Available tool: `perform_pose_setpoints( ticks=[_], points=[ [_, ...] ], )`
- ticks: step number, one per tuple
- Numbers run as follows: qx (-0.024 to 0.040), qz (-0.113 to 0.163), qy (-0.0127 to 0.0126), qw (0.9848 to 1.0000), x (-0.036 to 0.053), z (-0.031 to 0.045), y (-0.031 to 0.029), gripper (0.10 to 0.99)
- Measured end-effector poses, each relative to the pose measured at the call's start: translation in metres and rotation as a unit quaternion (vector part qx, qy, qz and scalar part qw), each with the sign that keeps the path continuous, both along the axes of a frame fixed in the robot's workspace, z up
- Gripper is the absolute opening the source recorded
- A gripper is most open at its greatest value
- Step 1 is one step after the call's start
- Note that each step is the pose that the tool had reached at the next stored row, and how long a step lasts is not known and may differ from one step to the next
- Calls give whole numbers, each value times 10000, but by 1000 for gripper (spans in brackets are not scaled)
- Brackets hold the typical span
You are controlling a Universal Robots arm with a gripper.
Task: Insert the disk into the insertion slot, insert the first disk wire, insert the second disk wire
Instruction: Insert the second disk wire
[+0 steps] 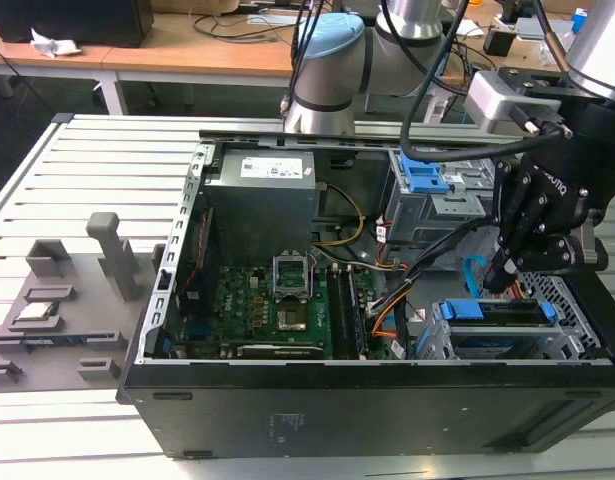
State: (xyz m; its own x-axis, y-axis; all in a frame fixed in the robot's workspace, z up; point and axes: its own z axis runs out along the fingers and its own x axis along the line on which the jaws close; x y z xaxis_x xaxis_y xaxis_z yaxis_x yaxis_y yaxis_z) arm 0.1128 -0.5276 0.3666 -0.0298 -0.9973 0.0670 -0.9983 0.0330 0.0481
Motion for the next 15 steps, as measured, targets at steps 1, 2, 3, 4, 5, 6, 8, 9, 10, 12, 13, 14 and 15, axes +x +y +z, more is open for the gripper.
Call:
perform_pose_setpoints(
  ticks=[1, 2, 3, 4, 5, 6, 8, 9, 10, 12, 13, 14, 15],
  points=[
    [0, 0, 0, 10000, 7, -15, -9, 102],
    [0, 0, 0, 10000, 14, -28, -15, 102],
    [1, 0, 0, 10000, 21, -36, -18, 102],
    [2, 0, 0, 10000, 26, -43, -19, 102],
    [1, 0, 0, 10000, 34, -58, -22, 102],
    [0, 1, 0, 10000, 39, -67, -23, 102],
    [-6, 0, 0, 10000, 61, -87, -28, 102],
    [-7, 0, 0, 10000, 68, -92, -30, 102],
    [-7, 0, 0, 10000, 76, -98, -33, 102],
    [-10, 0, 0, 10000, 90, -113, -59, 102],
    [-10, -8, 0, 10000, 93, -122, -76, 102],
    [-10, -48, 0, 10000, 98, -134, -82, 102],
    [-10, -68, 0, 10000, 107, -140, -83, 102]
  ],
)
